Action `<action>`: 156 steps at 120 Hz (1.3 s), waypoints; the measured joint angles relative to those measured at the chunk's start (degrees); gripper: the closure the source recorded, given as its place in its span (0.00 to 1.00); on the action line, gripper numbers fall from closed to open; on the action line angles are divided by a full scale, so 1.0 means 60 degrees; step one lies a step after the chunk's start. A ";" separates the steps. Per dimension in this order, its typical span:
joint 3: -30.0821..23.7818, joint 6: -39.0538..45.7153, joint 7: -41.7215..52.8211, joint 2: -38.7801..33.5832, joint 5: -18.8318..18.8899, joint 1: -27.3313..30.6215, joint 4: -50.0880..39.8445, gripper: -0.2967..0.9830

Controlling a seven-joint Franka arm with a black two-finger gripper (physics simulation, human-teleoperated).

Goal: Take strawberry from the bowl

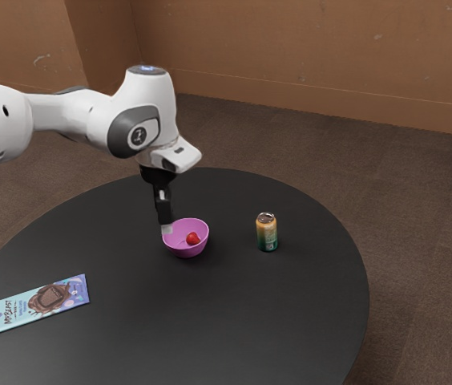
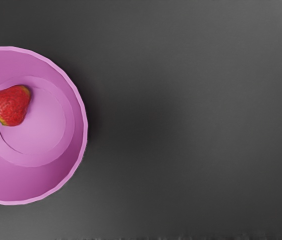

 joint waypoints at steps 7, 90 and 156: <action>0.0001 0.0072 0.0487 -0.0137 0.0011 0.0003 -0.0276 0.32; 0.0036 0.1960 0.4916 0.2081 0.0644 0.0231 0.0827 0.41; 0.0081 0.2843 0.6427 0.2913 0.0329 0.0395 0.1231 0.44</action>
